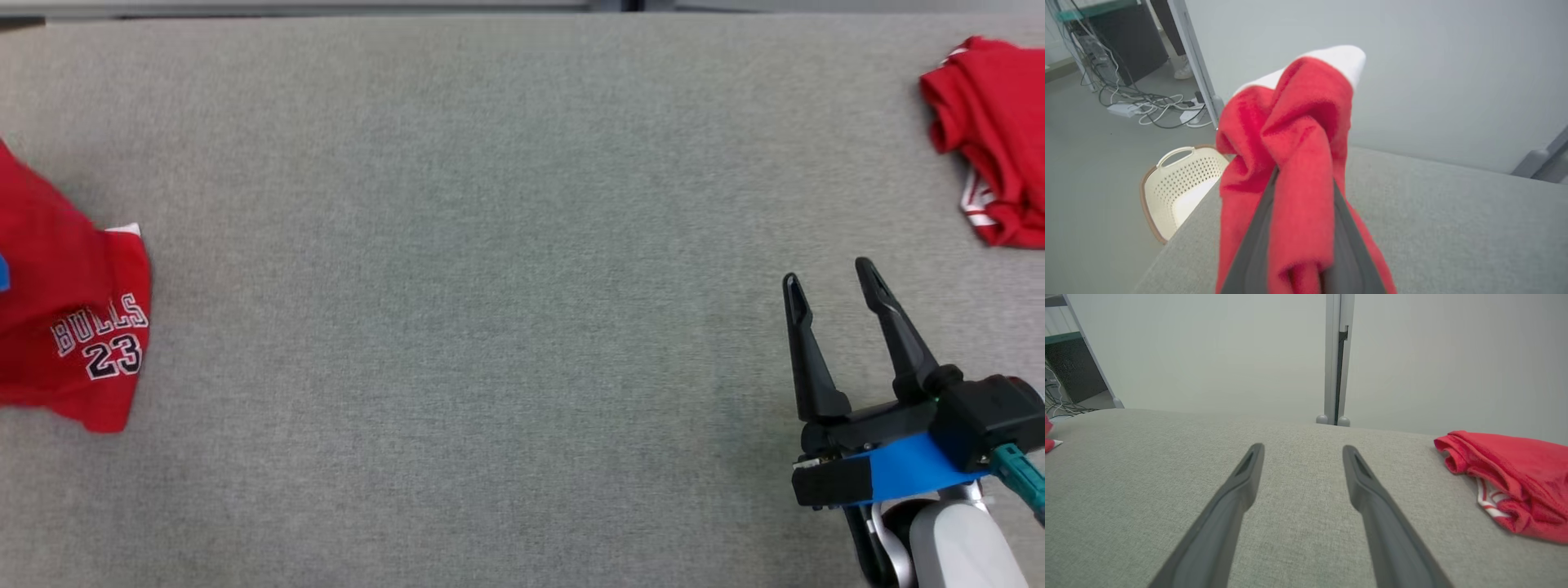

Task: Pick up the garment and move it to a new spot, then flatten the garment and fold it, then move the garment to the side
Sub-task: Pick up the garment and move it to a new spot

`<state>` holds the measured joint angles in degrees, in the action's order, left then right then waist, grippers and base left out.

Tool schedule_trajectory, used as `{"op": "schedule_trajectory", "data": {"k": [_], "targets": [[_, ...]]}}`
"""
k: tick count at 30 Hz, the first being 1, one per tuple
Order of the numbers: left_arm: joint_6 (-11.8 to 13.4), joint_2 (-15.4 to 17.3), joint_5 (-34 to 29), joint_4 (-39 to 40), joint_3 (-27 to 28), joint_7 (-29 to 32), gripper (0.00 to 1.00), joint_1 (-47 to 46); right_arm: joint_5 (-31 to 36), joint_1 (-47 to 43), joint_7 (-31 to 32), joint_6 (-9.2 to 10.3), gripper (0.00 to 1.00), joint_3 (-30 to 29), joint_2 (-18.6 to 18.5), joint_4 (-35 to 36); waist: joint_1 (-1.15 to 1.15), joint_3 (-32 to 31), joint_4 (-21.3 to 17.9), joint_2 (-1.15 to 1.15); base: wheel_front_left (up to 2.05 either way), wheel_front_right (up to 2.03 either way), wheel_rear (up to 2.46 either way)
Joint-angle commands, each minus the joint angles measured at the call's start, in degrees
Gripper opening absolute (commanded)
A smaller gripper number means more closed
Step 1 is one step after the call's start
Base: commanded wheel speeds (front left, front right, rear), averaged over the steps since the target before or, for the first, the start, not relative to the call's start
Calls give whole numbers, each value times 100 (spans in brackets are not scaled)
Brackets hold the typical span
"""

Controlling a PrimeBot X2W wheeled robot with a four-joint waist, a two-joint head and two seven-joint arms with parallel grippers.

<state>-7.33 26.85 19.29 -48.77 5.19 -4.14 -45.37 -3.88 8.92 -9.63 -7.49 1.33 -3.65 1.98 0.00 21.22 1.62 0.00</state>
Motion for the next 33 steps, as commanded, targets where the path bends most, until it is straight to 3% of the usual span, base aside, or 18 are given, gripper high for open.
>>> {"op": "schedule_trajectory", "data": {"k": [1, 9, 21, 33], "targets": [[35, 42, -38, 67, -21, -65, 0, -100, -47, -60, -22, -1, 100, -3, 20, -16, 0, -169, -146, 0, 0, 0, 0], [54, -14, -378, 1098, -408, -664, 0, -440, -201, -148, -222, -1, 100, 27, 71, -296, 0, -537, -612, 0, 0, 0, 0], [-5, -544, -542, 3004, -1463, -194, 0, -1083, -654, -153, -486, -1, 100, 146, 77, -670, 0, -669, -1426, 0, 0, 0, 0], [-26, -1148, -419, 3245, -2790, -39, 0, -676, -836, -94, -563, -1, 100, 226, 79, -804, 0, -585, -1680, 0, 0, 0, 0]]}}
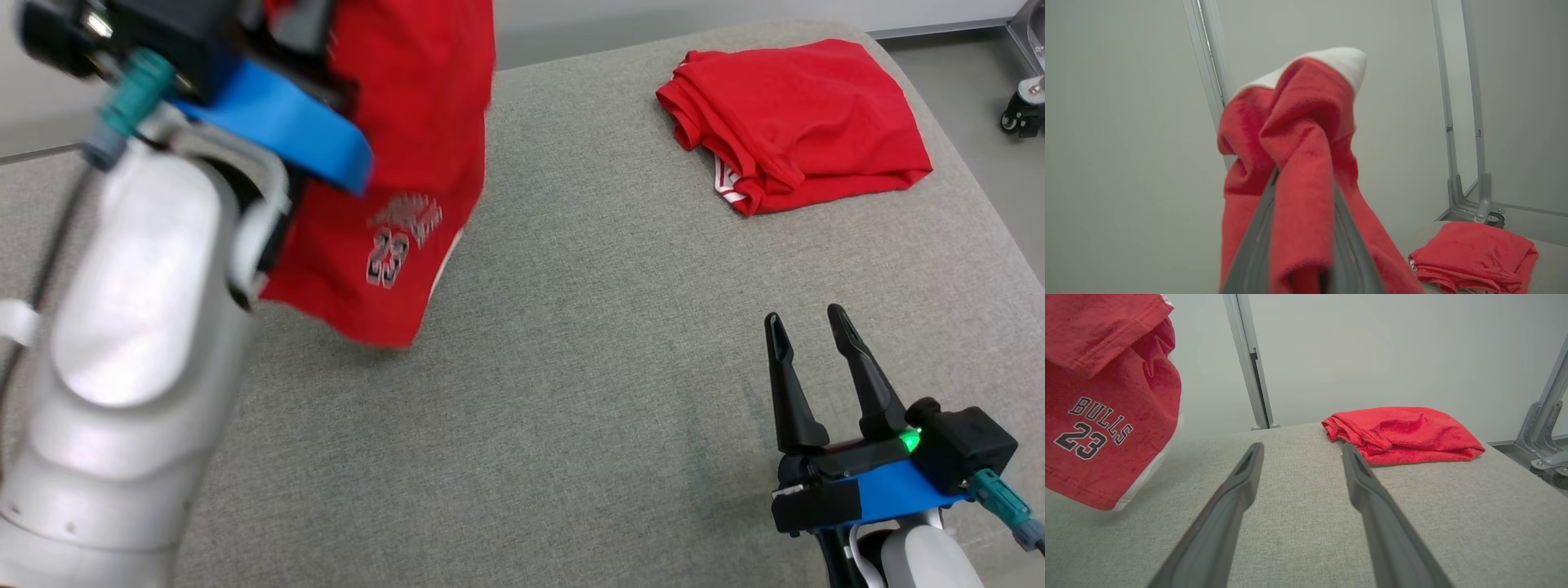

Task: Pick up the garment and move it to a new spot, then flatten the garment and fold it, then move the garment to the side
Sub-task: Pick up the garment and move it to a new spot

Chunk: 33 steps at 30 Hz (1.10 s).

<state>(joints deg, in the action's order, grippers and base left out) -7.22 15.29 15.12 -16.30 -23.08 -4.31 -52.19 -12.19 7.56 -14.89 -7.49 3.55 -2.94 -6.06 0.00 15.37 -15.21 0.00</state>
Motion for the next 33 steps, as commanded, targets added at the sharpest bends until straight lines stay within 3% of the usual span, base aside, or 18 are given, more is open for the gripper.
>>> {"op": "schedule_trajectory", "data": {"k": [1, 17, 18, 19, 27, 33], "targets": [[-37, -19, 11, -31, -56, -44, 0, 136, -11, 59, -38, -1, 100, 3, 7, 3, 0, -7, 12, 0, 0, 0, 0], [-18, -384, 40, -733, -1319, -599, 1, 2580, 45, -38, -36, -1, 100, 79, 5, -74, 0, -210, 298, 0, 0, 0, 0], [-2, -400, 16, -762, -1371, -637, 31, 2650, 59, -43, -35, -1, 100, 78, 6, -86, 0, -226, 314, 0, 0, 0, 0], [30, -423, -18, -782, -1419, -680, 100, 2703, 66, -49, -36, -1, 100, 71, 6, -101, 0, -252, 338, 0, 0, 0, 0], [273, -601, -136, -446, -1441, -1051, 100, 2930, 104, -155, -35, -1, 100, 40, 5, -199, 0, -526, 518, 0, 0, 0, 0], [606, -445, -103, 207, -912, -1088, 100, 3156, 113, -250, -34, -1, 100, -41, 6, -195, 0, -618, 759, 0, 0, 0, 0]]}}
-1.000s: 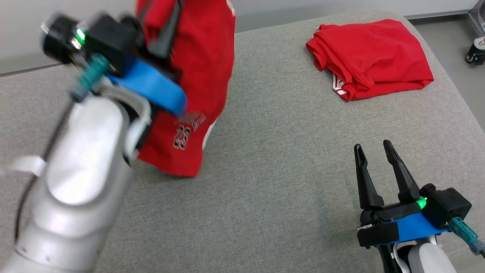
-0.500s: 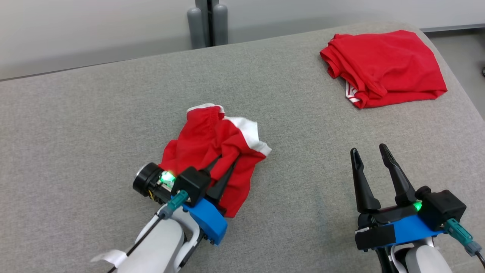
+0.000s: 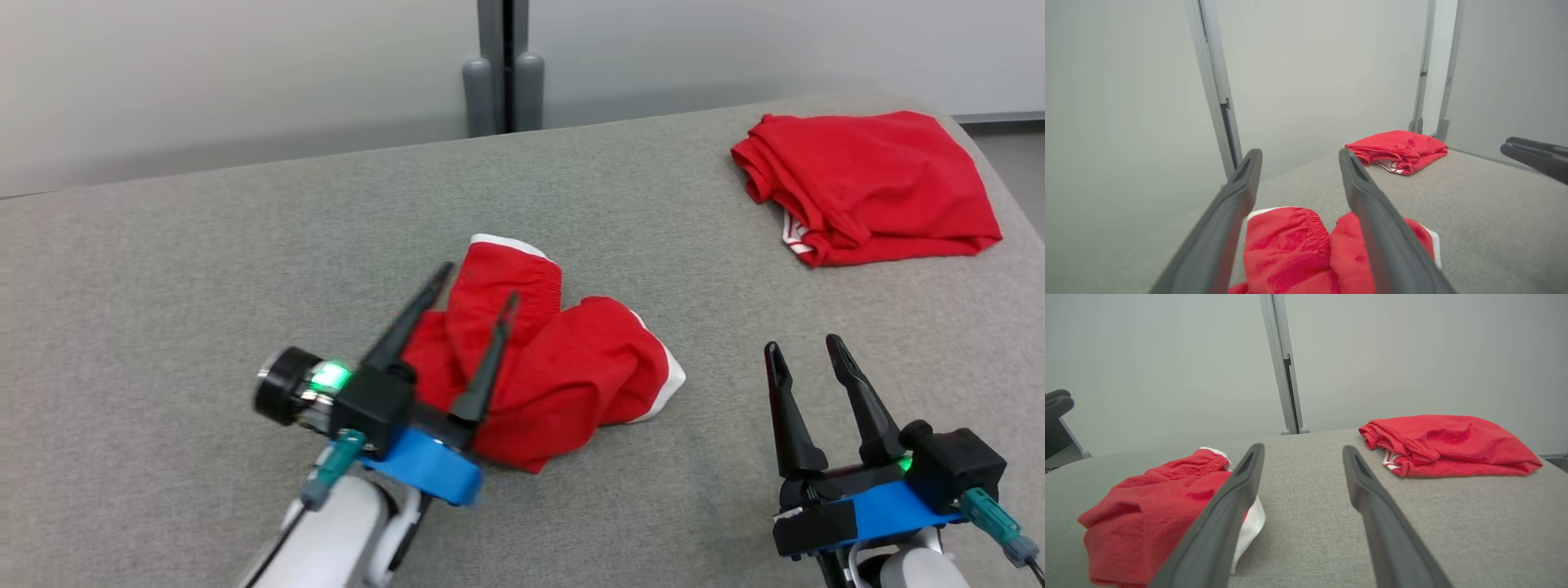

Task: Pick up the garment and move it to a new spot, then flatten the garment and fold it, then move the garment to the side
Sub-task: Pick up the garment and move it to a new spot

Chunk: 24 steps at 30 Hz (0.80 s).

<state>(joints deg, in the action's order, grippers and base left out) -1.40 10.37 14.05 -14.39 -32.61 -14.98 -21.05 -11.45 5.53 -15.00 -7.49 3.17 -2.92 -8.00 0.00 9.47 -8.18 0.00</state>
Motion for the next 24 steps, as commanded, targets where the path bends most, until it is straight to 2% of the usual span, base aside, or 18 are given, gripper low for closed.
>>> {"op": "schedule_trajectory", "data": {"k": [1, 6, 10, 18, 24], "targets": [[92, 92, 8, 127, 177, -21, 100, 126, 40, -68, -23, -1, 100, -24, 4, -2, 0, -41, 99, 0, 0, 0, 0], [381, 273, -10, 566, 893, -24, 100, 532, 50, -119, -20, -1, 100, -77, 3, -33, 0, -122, 318, 0, 0, 0, 0], [498, 339, 46, 708, 1413, -24, 100, 891, 69, -165, -20, -1, 100, -141, 3, -60, 0, -211, 507, 0, 0, 0, 0], [515, 318, -64, 743, 2193, -25, 100, 1496, 105, -315, -21, -1, 100, -219, 3, -121, 0, -418, 812, 0, 0, 0, 0], [394, 243, -169, 684, 2417, -26, 100, 1779, 111, -470, 3, -1, 100, -278, 3, -157, 0, -550, 946, 0, 0, 0, 0]]}}
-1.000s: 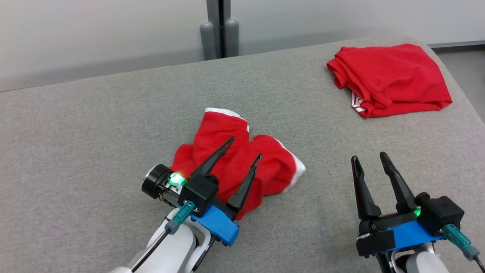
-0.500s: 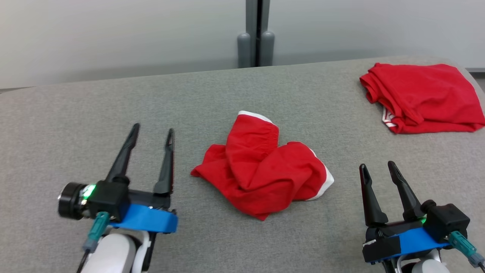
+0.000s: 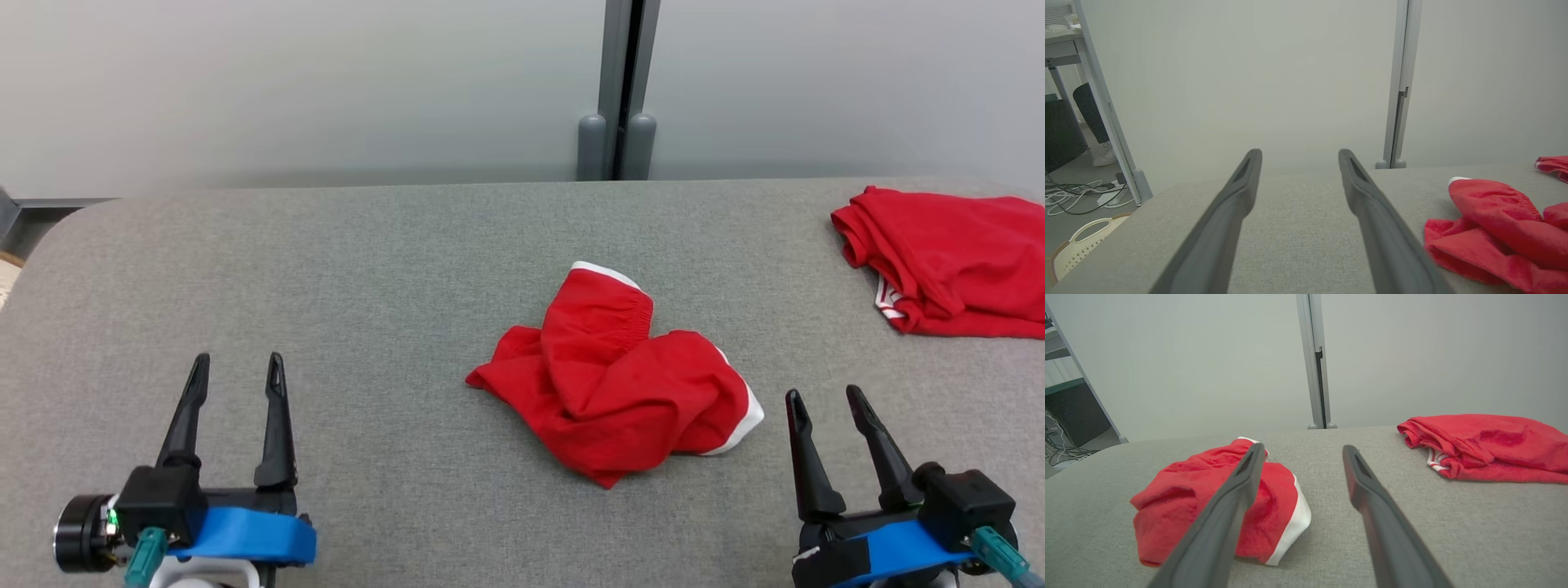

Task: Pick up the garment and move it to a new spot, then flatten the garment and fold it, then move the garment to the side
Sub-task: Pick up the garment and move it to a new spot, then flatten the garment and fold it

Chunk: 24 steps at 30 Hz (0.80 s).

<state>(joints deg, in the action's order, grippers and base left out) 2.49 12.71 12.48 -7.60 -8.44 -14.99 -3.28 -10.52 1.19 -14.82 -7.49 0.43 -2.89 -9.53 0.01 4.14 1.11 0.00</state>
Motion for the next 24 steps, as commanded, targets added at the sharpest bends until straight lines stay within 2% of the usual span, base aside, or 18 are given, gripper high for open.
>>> {"op": "schedule_trajectory", "data": {"k": [1, 24], "targets": [[-26, -49, -69, -6, 37, -25, 100, 107, 15, -88, 11, -1, 100, -21, 0, -5, -1, -47, 38, 0, 0, 0, 0], [-335, -352, -412, -148, 634, -25, 100, 308, 24, -261, 169, -1, 100, -66, 1, 52, -1, -62, 3, 0, 0, 0, 0]]}}
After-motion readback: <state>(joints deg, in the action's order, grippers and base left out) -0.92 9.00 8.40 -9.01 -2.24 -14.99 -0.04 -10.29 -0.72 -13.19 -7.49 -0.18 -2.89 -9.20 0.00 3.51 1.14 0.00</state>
